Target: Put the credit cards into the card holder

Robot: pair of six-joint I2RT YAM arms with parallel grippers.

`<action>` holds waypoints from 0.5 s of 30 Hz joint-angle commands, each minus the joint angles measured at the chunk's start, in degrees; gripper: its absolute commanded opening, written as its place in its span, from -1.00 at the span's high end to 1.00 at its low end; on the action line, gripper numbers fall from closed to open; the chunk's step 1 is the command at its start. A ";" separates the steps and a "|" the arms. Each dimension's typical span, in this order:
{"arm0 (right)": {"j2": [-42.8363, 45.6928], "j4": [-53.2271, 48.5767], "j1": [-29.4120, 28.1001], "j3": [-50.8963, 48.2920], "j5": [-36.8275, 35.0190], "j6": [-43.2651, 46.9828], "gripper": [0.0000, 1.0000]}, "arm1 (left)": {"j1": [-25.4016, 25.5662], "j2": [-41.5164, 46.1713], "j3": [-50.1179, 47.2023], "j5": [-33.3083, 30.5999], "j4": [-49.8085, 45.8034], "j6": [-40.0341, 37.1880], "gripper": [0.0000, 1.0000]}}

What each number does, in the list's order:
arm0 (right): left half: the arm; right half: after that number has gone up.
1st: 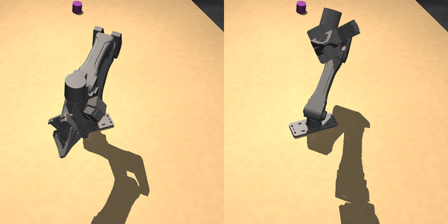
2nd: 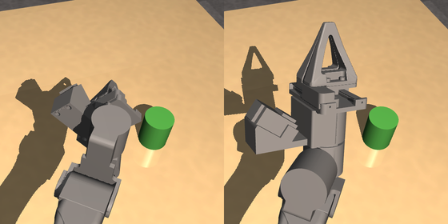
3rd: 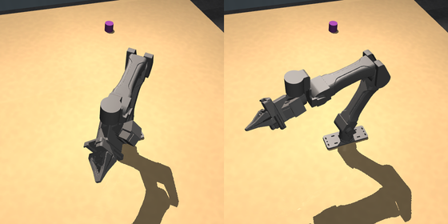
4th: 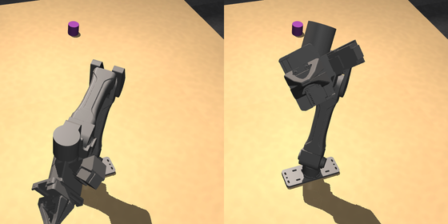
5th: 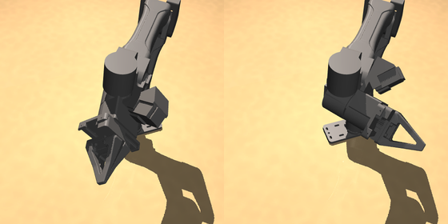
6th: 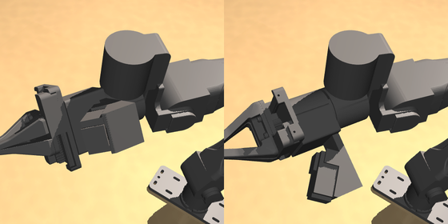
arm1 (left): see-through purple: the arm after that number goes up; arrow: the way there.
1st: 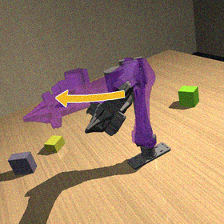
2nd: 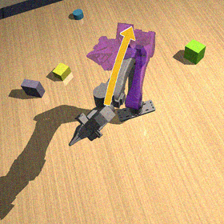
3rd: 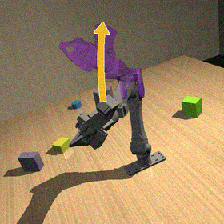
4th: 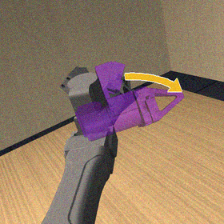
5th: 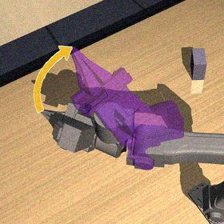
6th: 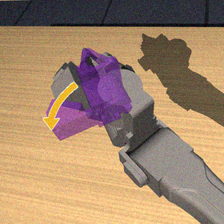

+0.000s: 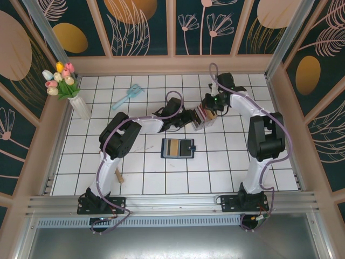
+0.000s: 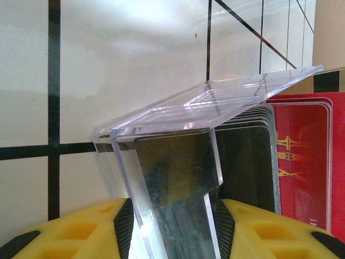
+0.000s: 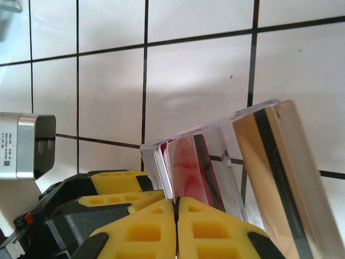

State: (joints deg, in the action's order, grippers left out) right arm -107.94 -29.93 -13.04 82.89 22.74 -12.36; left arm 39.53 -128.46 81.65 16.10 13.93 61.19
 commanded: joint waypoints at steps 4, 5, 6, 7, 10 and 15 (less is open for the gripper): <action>4.63 -1.11 0.07 1.09 -5.46 -0.01 1.00 | 0.09 -0.34 -0.17 0.51 -2.51 -0.44 0.04; 5.15 -1.36 0.18 1.25 -7.57 0.36 1.00 | 0.11 -0.14 -0.30 0.51 -2.51 -0.50 0.04; 5.67 -1.54 0.05 1.46 -9.22 0.53 1.00 | 0.08 0.09 -0.48 0.43 -2.51 -0.57 0.04; 6.27 -1.33 0.10 1.45 -9.98 0.90 1.00 | 0.09 0.29 -0.61 0.36 -2.51 -0.82 0.04; 8.60 0.32 0.07 0.56 -12.26 1.86 1.00 | 0.10 1.02 -0.82 0.01 -2.53 -1.29 0.04; 10.47 2.53 -0.73 -1.14 -9.40 3.55 1.00 | 0.04 1.84 -0.29 0.29 -2.24 -2.01 0.04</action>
State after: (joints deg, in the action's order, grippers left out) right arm -99.66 -29.28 -12.93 82.78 12.91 -10.81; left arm 39.53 -128.40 81.65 16.10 13.93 60.73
